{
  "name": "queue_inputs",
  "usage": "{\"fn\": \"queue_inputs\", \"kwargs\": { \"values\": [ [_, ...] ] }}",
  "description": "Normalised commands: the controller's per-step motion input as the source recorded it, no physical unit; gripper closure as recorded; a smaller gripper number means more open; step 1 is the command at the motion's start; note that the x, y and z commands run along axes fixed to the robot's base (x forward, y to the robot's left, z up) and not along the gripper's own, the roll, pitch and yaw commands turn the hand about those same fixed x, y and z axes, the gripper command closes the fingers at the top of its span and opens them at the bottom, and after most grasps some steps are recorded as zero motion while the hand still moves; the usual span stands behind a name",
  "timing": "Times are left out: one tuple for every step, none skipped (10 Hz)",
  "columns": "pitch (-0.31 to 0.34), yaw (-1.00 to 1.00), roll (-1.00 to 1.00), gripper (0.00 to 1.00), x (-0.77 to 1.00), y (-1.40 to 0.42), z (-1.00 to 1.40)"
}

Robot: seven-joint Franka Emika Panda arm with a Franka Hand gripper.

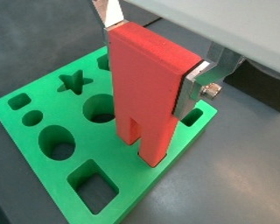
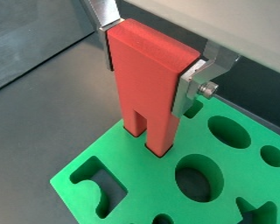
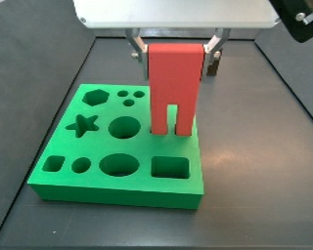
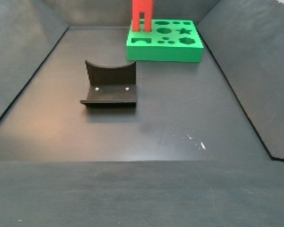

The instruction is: Insert the double-square object.

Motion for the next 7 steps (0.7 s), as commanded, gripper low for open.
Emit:
{"fn": "queue_inputs", "kwargs": {
  "values": [
    [0.000, 0.03, 0.00, 1.00, 0.18, 0.00, -0.50],
    [0.000, 0.06, 0.10, 1.00, 0.19, 0.00, -0.50],
    [0.000, 0.10, 0.16, 1.00, 0.17, 0.01, -0.46],
    [0.000, 0.13, 0.12, 1.00, 0.15, 0.05, -0.37],
    [0.000, 0.14, 0.07, 1.00, 0.14, 0.09, -0.29],
    [0.000, 0.19, 0.08, 1.00, 0.16, 0.15, -0.24],
    [0.000, 0.18, 0.02, 1.00, 0.15, 0.22, -0.18]
  ]
}}
